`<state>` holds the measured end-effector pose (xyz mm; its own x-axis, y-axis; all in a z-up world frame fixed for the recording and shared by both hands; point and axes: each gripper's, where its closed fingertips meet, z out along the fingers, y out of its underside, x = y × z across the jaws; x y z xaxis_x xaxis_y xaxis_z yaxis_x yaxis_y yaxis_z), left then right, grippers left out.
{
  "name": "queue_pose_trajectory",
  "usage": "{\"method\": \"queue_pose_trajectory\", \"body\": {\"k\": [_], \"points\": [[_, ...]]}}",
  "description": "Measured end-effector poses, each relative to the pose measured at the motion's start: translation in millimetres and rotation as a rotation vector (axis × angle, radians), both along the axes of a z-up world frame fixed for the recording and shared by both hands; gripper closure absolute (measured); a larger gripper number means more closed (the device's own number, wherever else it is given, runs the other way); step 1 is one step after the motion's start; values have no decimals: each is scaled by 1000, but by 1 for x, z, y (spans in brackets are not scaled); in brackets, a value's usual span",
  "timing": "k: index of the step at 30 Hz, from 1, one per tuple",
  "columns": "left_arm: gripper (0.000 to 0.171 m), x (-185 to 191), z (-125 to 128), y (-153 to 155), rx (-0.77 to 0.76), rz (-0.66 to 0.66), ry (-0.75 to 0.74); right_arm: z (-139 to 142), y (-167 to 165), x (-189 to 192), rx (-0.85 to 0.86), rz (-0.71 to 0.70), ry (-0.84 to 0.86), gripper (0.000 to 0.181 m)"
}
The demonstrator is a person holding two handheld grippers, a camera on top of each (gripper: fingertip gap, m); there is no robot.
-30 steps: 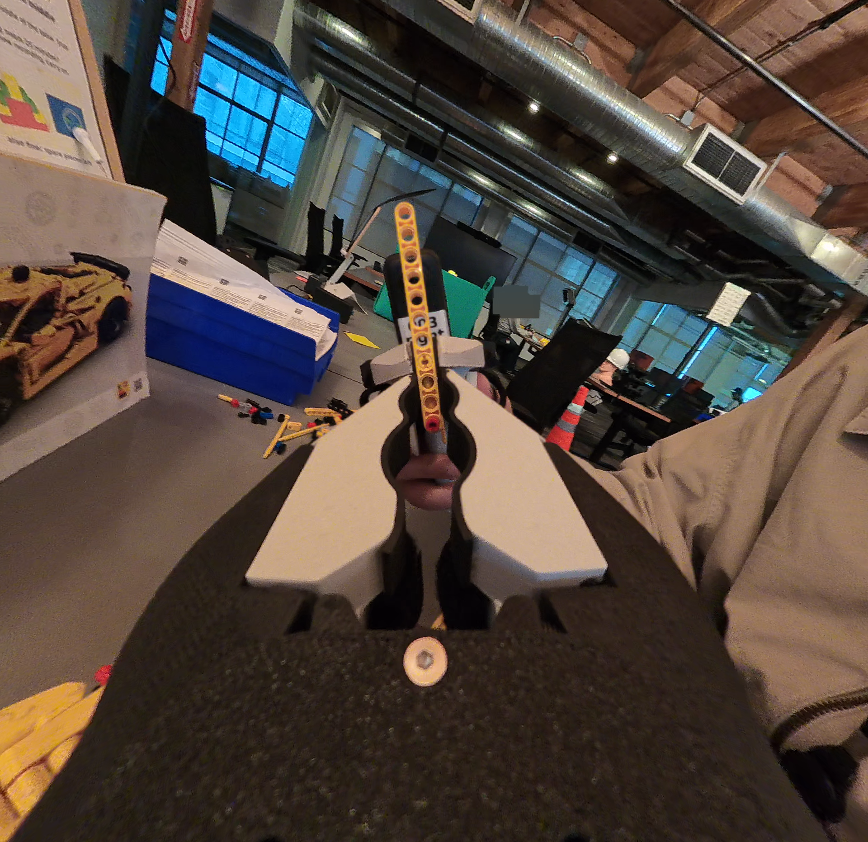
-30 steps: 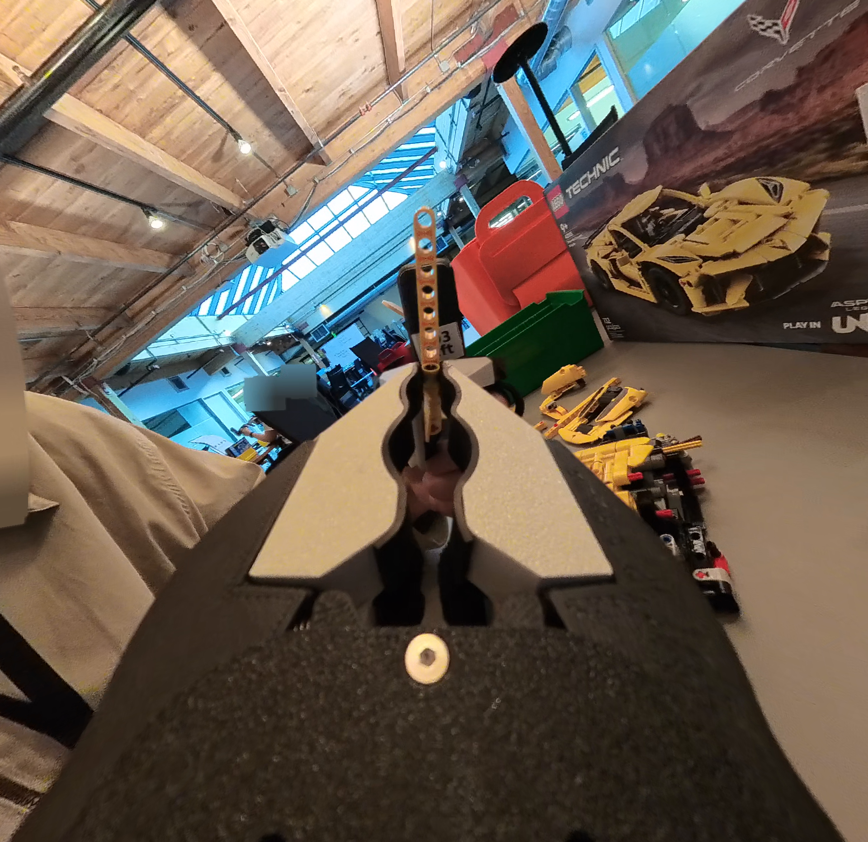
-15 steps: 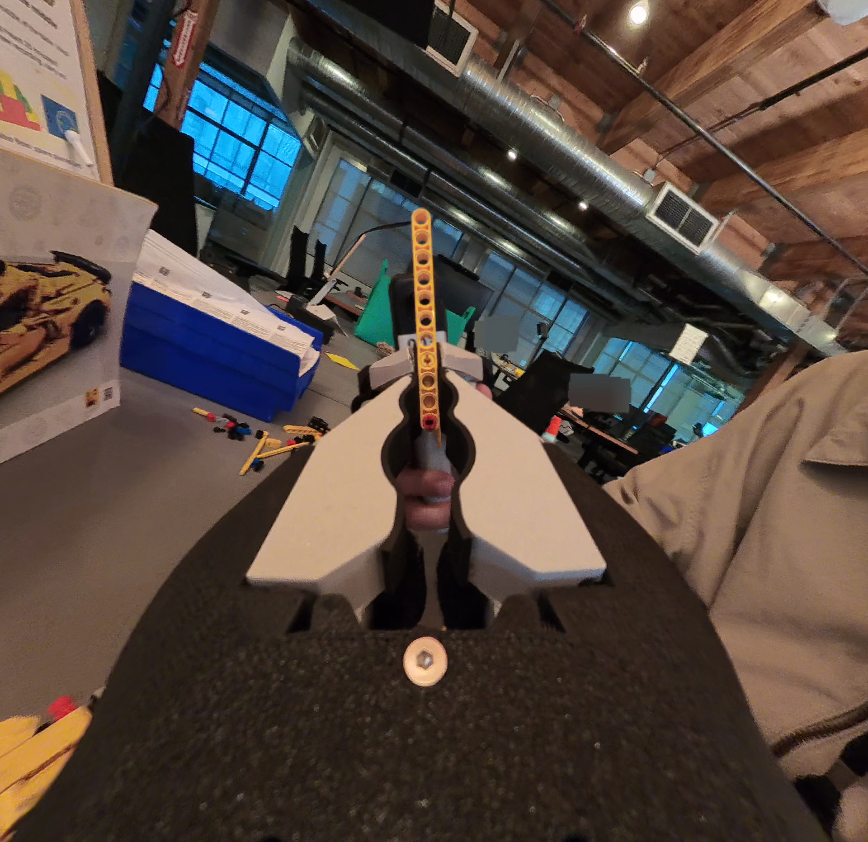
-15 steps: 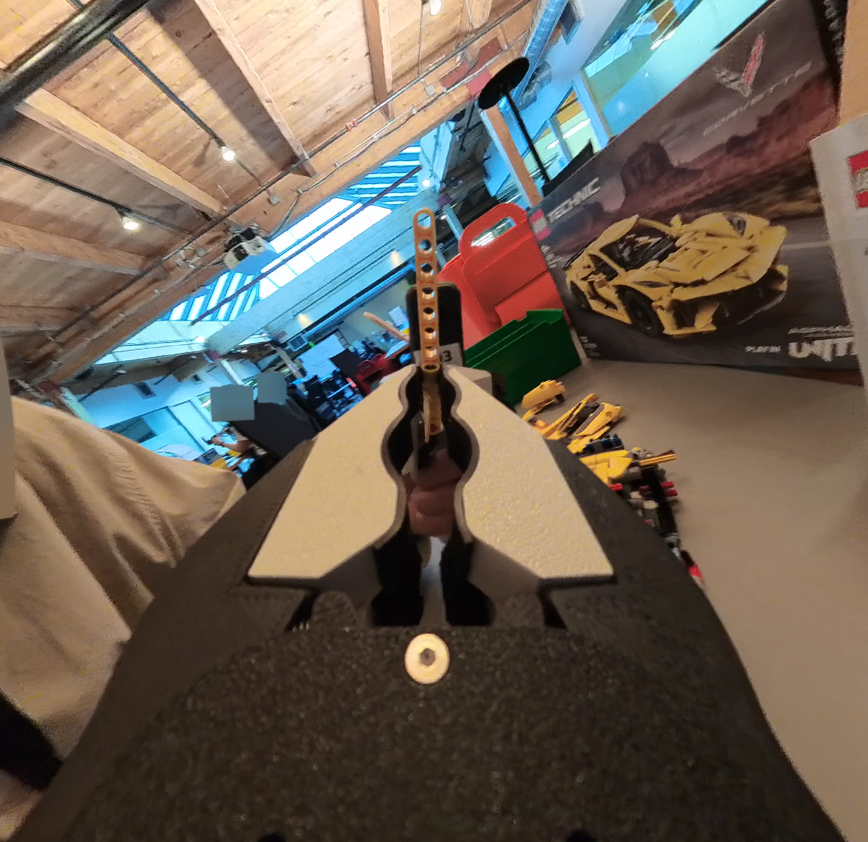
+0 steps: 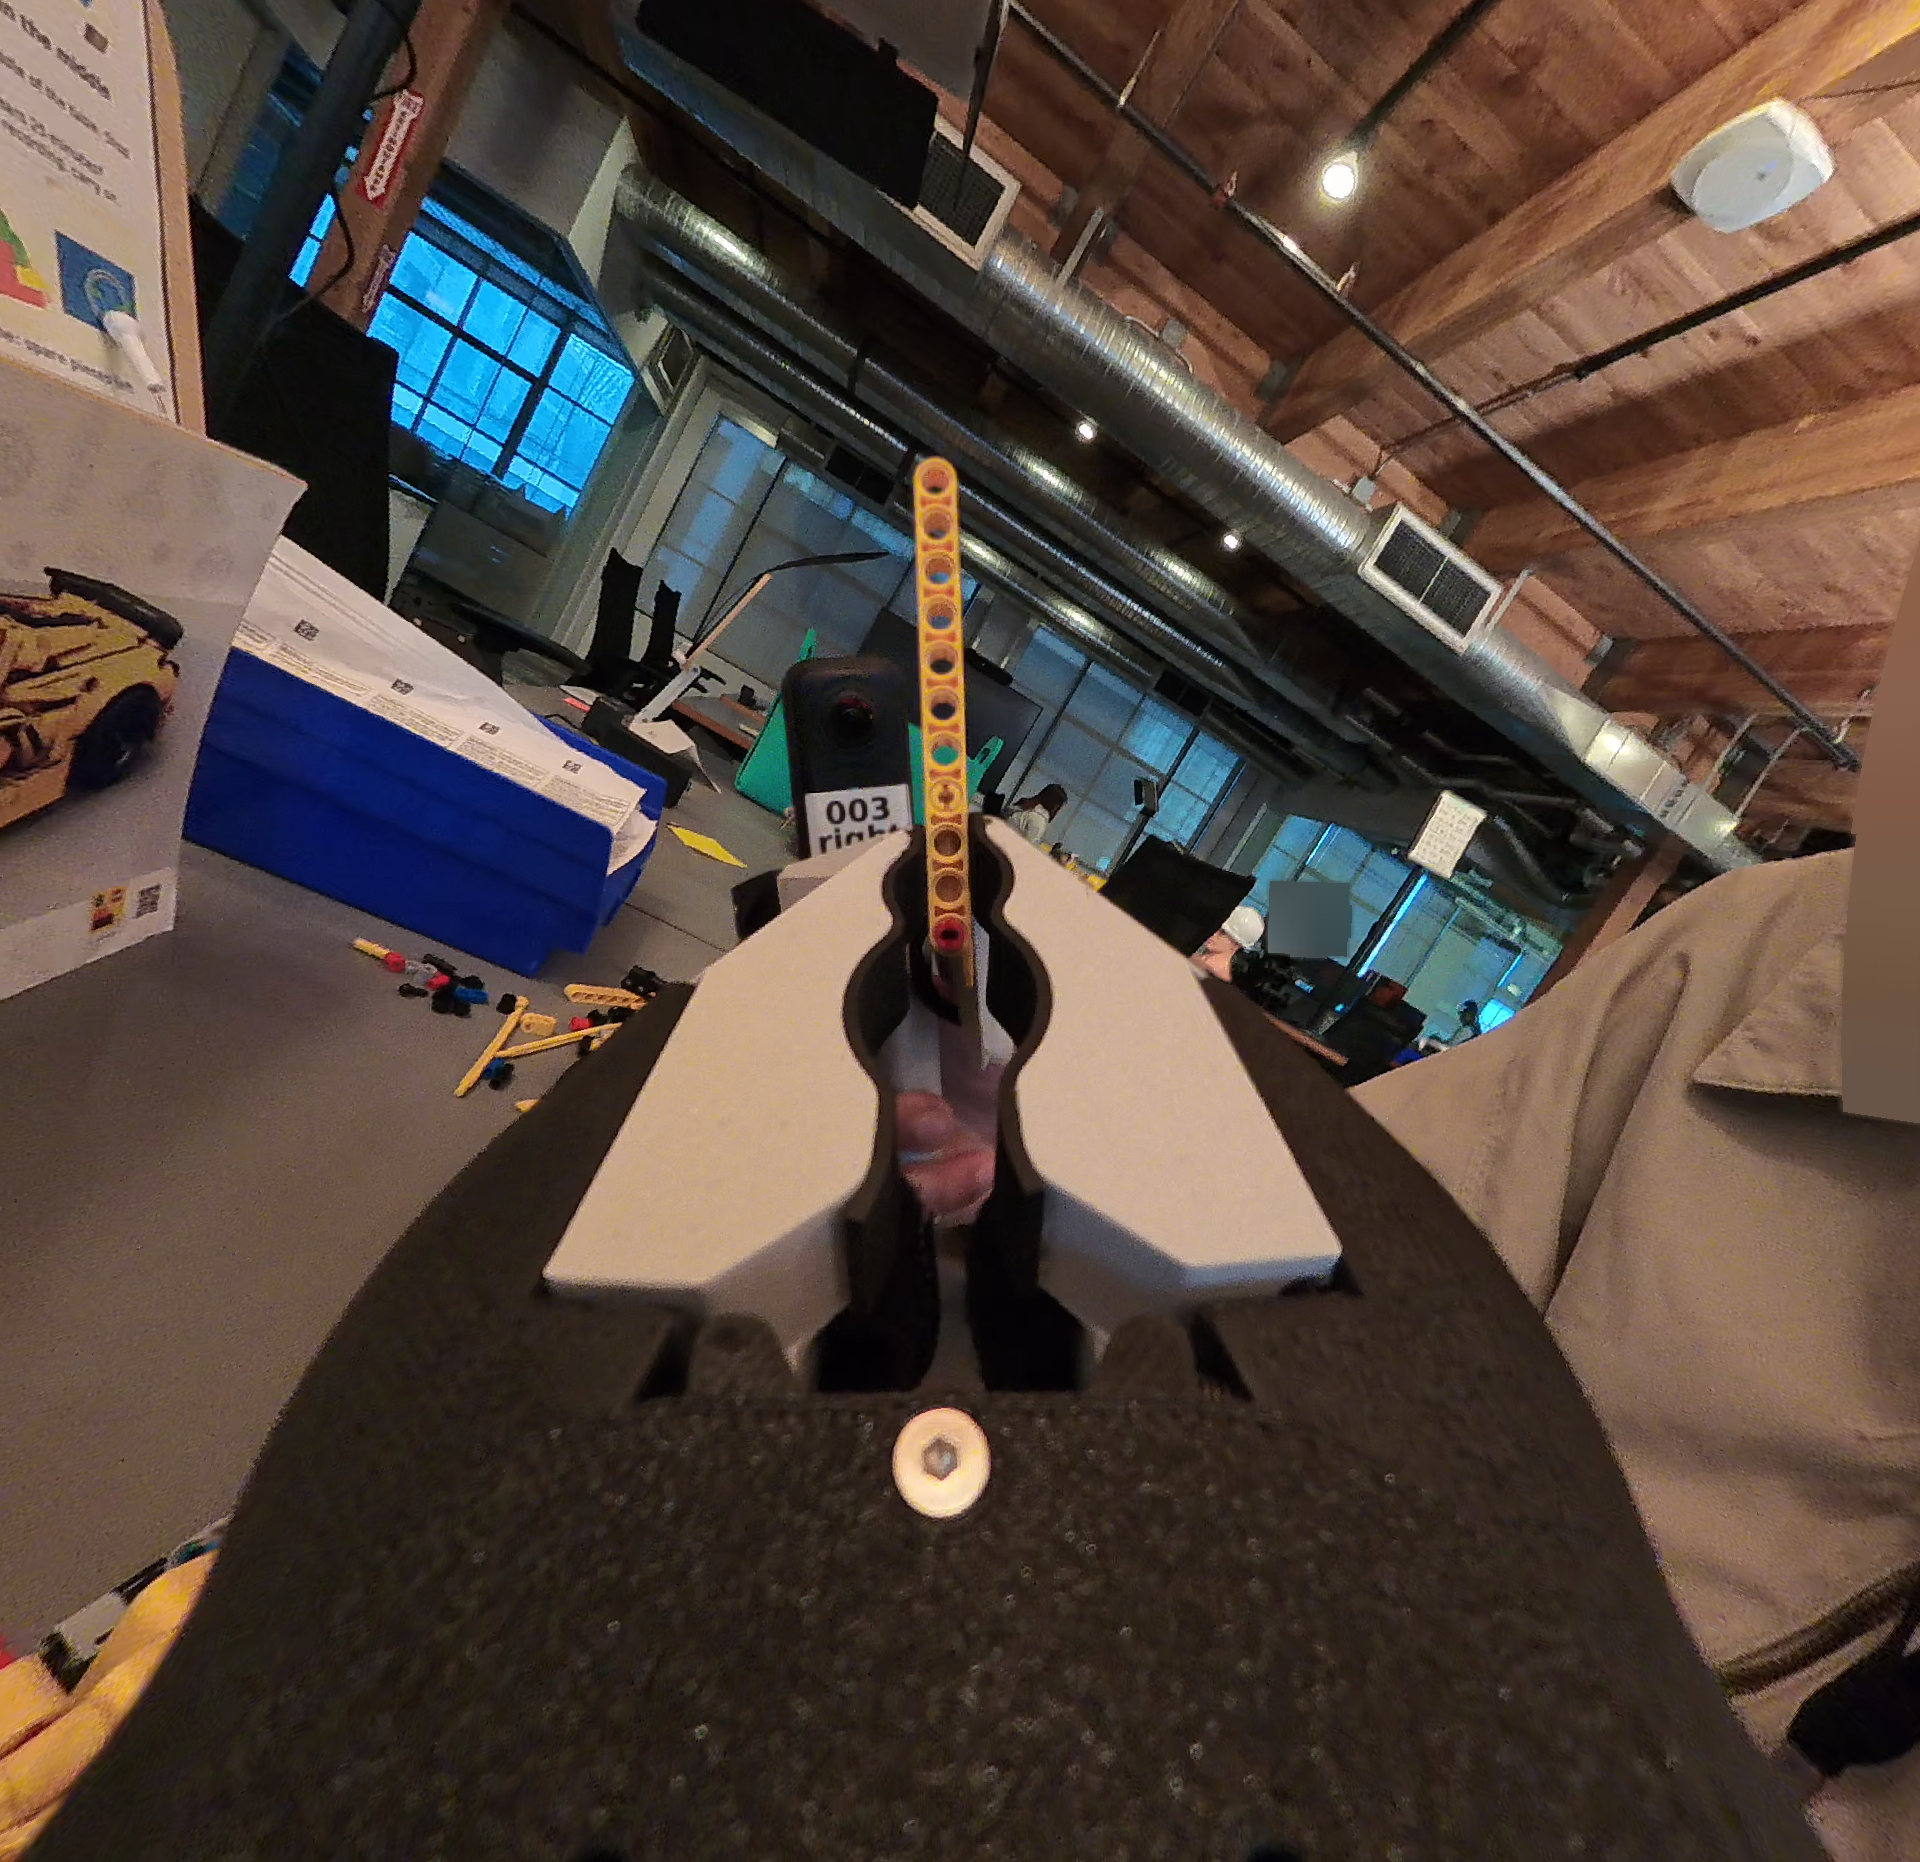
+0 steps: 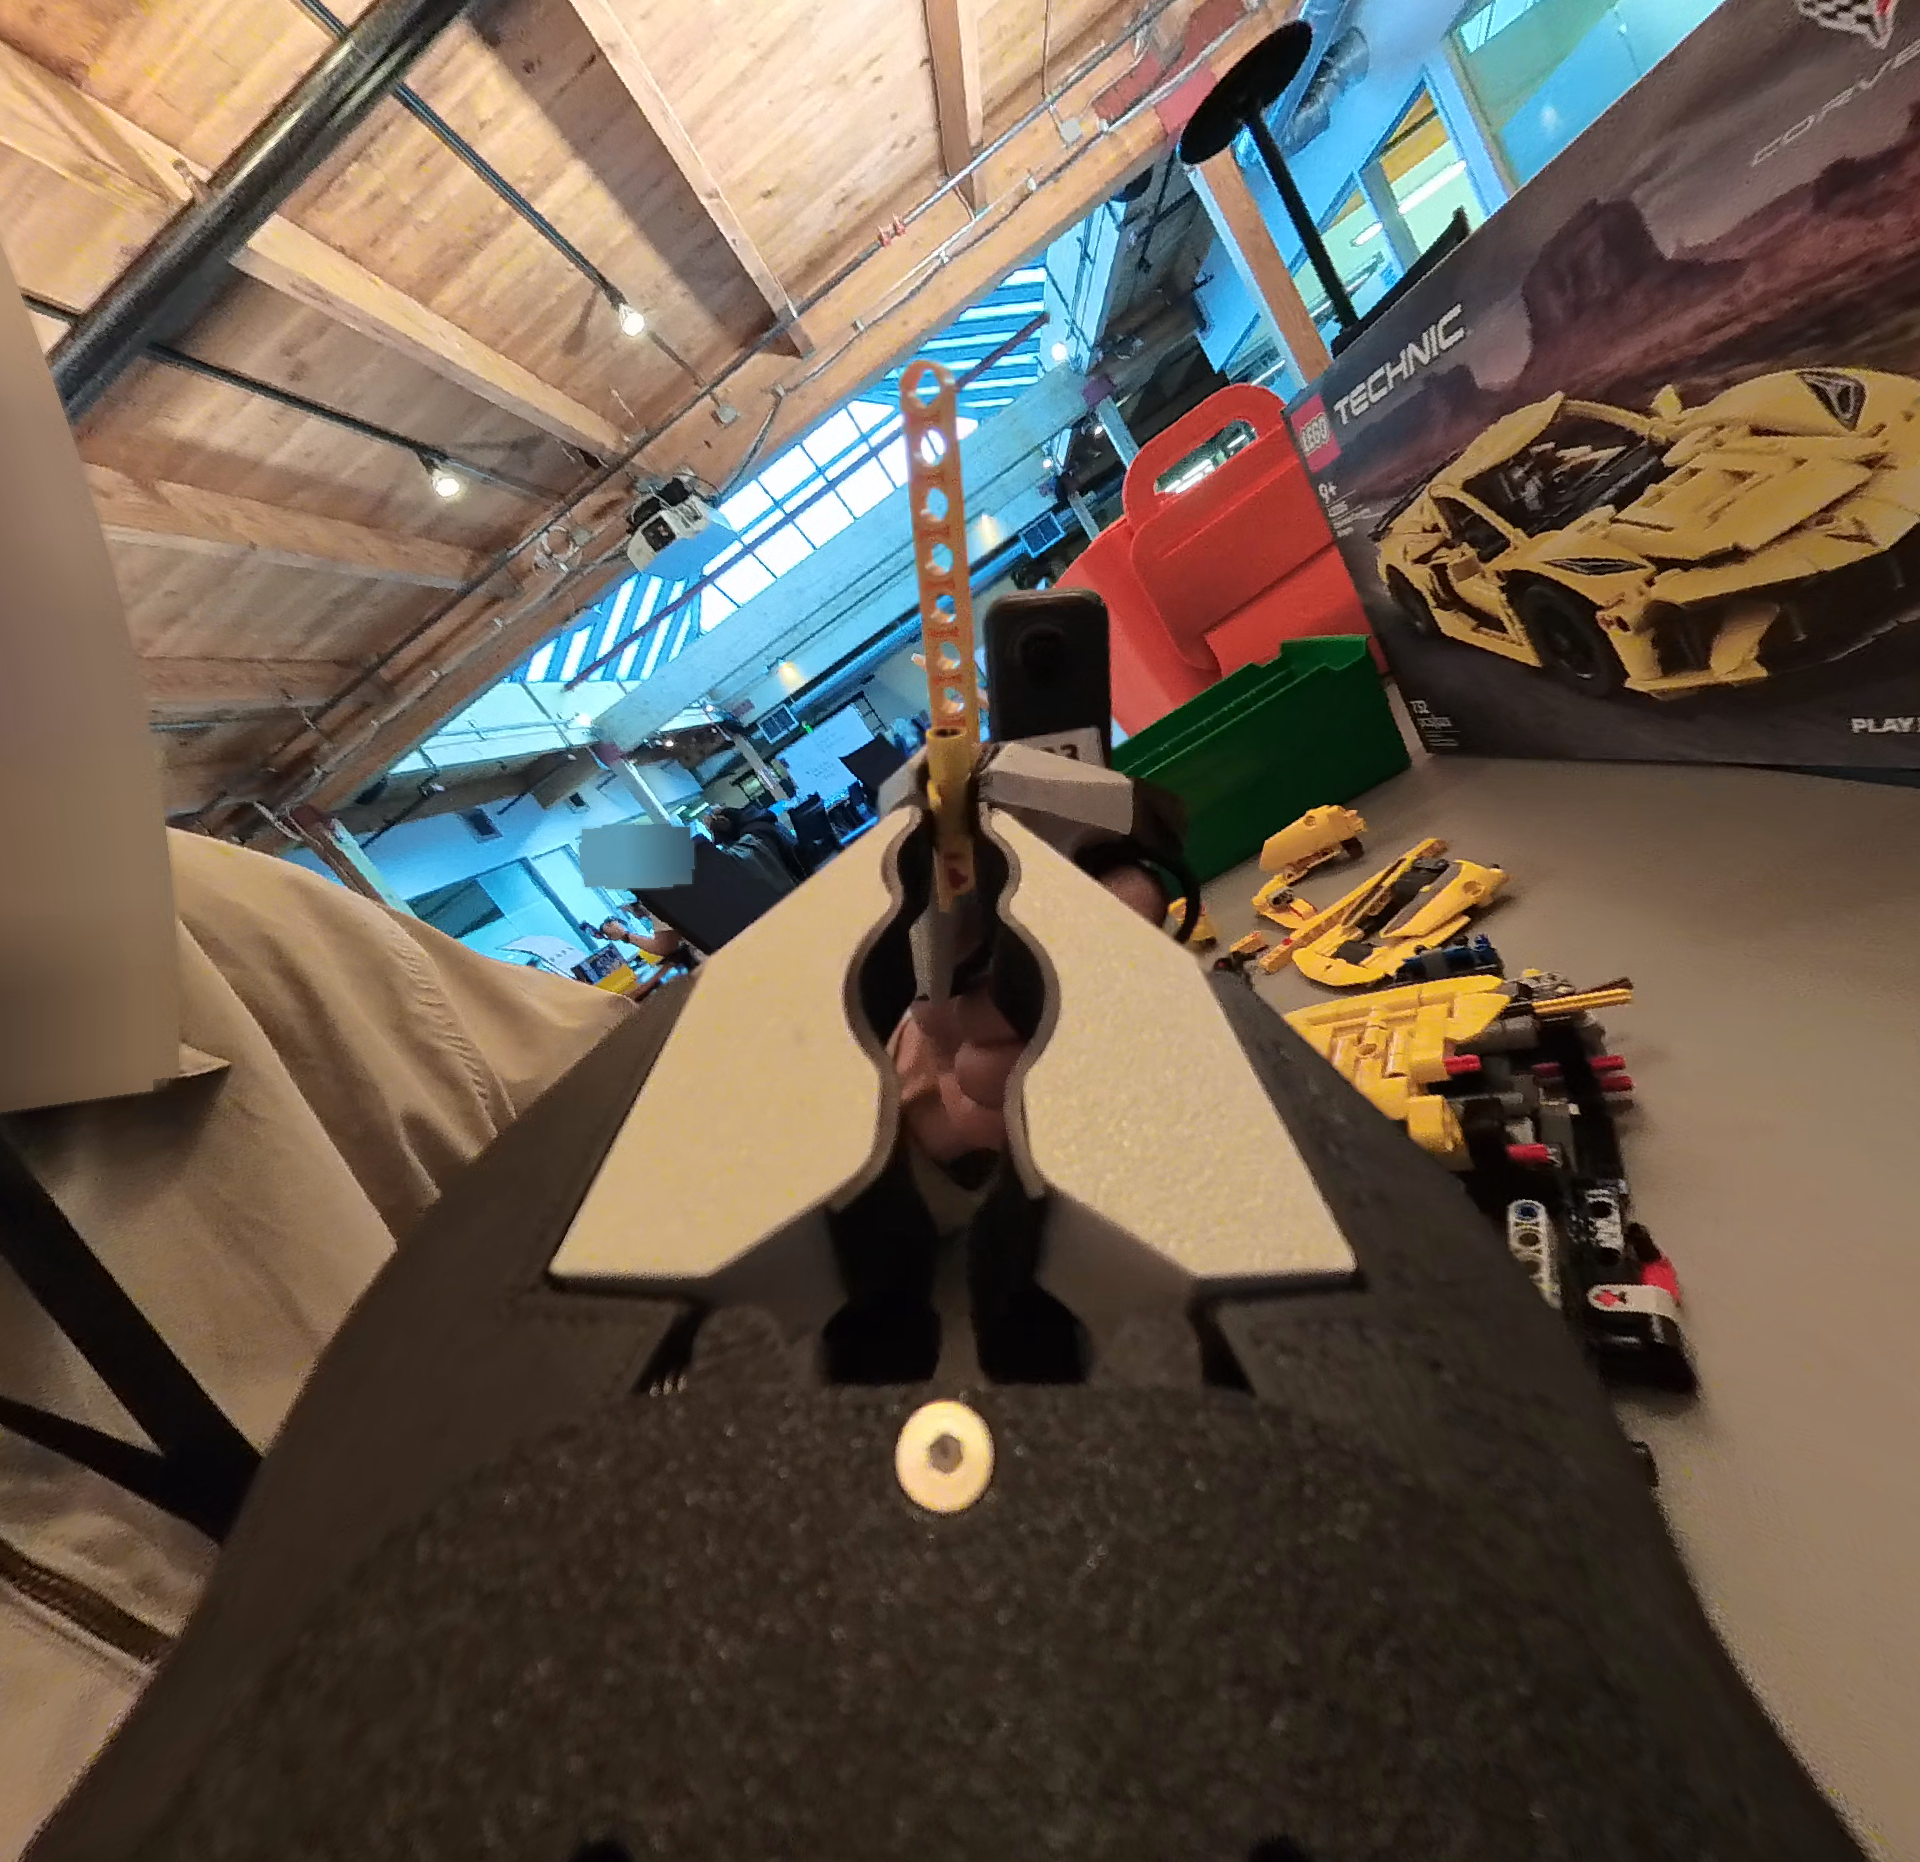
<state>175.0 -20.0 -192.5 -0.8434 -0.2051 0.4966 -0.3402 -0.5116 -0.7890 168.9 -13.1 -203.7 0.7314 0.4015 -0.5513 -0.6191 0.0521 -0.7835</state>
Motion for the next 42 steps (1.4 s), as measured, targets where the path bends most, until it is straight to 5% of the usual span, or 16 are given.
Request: {"method": "queue_pose_trajectory", "body": {"k": [8, 13, 21, 27, 30, 33, 38, 42], "points": [[171, 1, 5, 29, -16, 40, -20, 3, -16, 21, 21, -20, 65, 178], [149, 1, -6, 15, 82, 32, -2, 6, -14, 22, 4, -72, 35, 178], [162, -2, -10, 2, 138, 24, -10, 3, -11, 23, 6, -115, -3, 178], [147, -7, 9, 13, -27, -10, -25, 0, -6, -6, 32, 207, 206, 179], [143, -7, 2, 7, 64, 1, -36, -20, 8, -17, -77, 224, 154, 178], [164, -10, -1, 4, 102, -22, -43, -15, 8, -16, -46, 230, 175, 178], [154, -13, 2, 13, 90, -10, -65, -6, -2, -4, 45, 289, 325, 178], [158, -4, 3, 22, 87, 60, -61, -13, 0, 0, -2, 244, 277, 179]]}}
